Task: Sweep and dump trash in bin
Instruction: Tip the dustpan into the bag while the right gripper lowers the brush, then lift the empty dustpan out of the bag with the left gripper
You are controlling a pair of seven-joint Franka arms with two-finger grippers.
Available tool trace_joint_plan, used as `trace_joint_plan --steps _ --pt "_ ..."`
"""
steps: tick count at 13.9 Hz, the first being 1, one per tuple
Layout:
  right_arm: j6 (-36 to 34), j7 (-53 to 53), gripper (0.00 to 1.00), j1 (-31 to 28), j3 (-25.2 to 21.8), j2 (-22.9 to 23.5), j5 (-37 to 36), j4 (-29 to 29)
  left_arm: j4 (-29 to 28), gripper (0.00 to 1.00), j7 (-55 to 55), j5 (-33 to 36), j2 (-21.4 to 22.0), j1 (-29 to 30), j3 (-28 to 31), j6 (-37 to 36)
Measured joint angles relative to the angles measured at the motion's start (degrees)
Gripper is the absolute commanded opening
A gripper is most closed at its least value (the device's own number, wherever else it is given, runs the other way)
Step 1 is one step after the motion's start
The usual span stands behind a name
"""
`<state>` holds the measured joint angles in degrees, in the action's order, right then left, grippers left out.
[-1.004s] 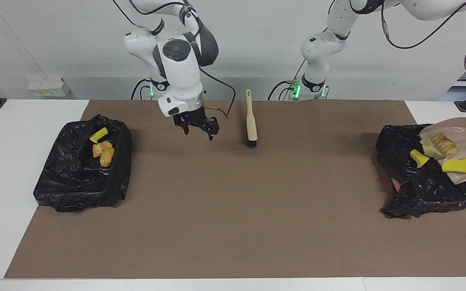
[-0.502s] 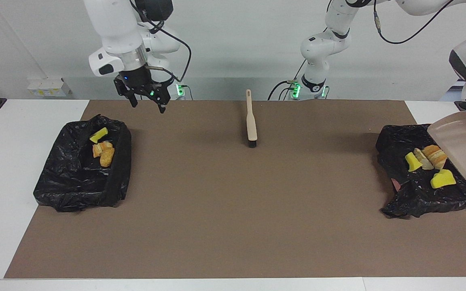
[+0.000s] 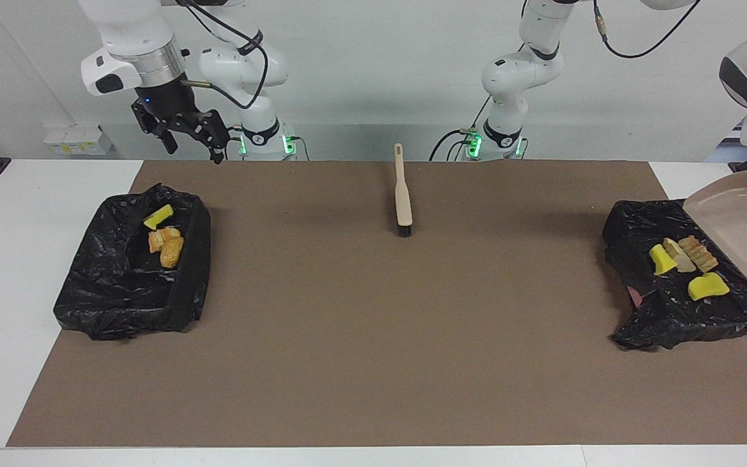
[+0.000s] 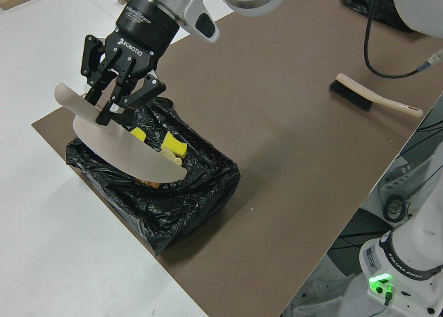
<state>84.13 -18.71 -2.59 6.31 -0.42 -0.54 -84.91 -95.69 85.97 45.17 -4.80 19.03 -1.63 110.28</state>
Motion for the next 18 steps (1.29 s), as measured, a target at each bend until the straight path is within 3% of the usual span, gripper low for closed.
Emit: trace_joint_plan --steps 6,12,18 --pt "-1.22 1.3 1.0 -0.55 3.97 0.08 -2.43 0.26 -0.58 0.0 -11.9 -16.73 0.01 -2.1 -0.29 -5.27" --pt "-1.26 1.3 1.0 -0.31 4.14 0.09 -2.43 -0.37 -0.91 0.0 -45.91 -29.71 0.67 -12.46 -0.75 -14.82" --pt "-1.26 1.3 1.0 -0.31 4.11 0.09 -2.43 -0.42 -4.32 0.0 -77.97 -41.88 2.87 -24.23 -0.99 -15.3"
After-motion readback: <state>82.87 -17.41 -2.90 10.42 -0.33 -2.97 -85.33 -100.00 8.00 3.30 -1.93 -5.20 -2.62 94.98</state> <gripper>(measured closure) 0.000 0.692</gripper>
